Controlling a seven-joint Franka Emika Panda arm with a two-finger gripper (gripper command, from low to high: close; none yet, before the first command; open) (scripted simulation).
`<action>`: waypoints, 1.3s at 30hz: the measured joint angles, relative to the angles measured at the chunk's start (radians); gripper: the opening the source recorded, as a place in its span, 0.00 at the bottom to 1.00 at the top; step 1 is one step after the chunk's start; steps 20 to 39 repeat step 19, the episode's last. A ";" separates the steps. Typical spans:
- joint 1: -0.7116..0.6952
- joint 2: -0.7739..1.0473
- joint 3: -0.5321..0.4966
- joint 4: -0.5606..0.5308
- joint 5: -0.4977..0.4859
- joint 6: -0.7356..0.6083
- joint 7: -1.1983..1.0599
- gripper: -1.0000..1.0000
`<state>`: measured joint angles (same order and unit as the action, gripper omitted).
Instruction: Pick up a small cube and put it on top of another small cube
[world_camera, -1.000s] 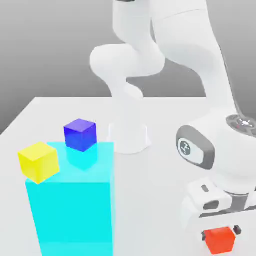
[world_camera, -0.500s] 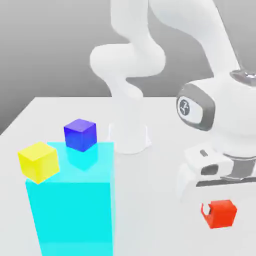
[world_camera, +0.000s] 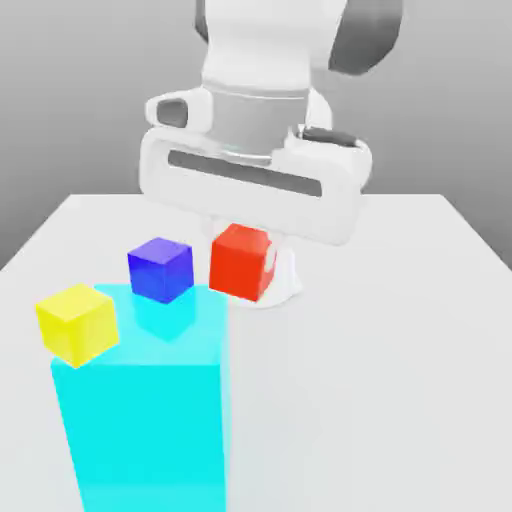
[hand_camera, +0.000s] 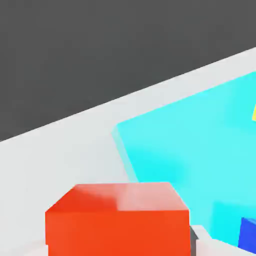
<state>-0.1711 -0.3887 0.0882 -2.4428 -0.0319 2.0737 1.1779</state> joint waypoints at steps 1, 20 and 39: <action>-0.016 -0.037 -0.018 -0.008 0.010 -0.028 0.006 0.00; -0.115 -0.141 -0.092 -0.103 0.030 -0.057 0.073 1.00; -0.115 -0.141 -0.092 -0.103 0.030 -0.057 0.073 1.00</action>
